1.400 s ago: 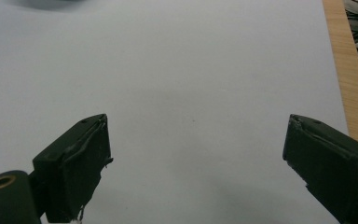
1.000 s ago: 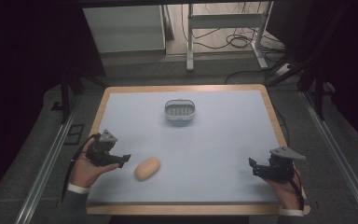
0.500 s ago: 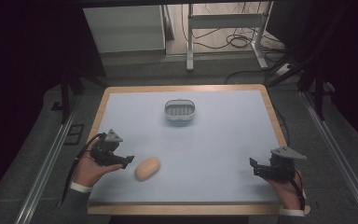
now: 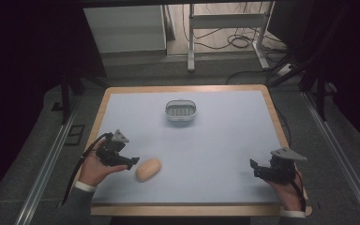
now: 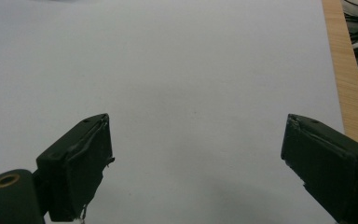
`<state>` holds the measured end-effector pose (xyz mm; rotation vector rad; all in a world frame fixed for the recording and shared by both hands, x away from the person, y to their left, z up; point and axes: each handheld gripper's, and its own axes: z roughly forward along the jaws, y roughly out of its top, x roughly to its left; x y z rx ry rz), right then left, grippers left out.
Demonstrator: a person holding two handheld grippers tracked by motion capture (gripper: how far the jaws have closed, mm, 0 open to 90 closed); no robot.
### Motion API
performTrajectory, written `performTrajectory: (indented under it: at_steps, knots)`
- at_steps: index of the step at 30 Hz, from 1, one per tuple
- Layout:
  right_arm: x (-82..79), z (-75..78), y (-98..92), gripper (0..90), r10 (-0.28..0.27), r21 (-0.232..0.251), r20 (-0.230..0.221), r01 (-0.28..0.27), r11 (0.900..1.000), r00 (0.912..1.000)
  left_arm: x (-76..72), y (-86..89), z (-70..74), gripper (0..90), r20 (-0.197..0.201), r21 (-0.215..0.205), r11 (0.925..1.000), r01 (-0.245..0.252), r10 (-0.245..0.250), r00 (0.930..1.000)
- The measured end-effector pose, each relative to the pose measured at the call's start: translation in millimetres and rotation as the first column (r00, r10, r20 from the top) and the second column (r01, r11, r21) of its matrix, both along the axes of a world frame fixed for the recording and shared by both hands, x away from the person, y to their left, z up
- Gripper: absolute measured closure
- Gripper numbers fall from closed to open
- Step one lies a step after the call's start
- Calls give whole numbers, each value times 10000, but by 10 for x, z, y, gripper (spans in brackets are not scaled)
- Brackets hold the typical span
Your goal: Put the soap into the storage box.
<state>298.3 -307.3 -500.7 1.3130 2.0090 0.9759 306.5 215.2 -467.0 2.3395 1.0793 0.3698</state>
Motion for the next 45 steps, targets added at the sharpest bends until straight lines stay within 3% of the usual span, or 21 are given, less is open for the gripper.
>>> performTrajectory:
  at_steps: [9, 22, 45]
  knots:
    - [10, -22, -5, 84, -23, -77, -73, 23, 10000, 10000, -6, -123, -61, 200, -447, 30, 9995, 302, -300, 9985]
    - [13, -35, 9, 85, -11, -135, -118, 9, 9999, 9999, -23, -316, -92, 193, -755, 261, 9972, 695, -674, 9949]
    - [17, -57, 5, 85, -122, -219, -212, 117, 9997, 9997, 30, -585, -389, 187, -1803, 748, 9879, 1358, -1205, 9762]
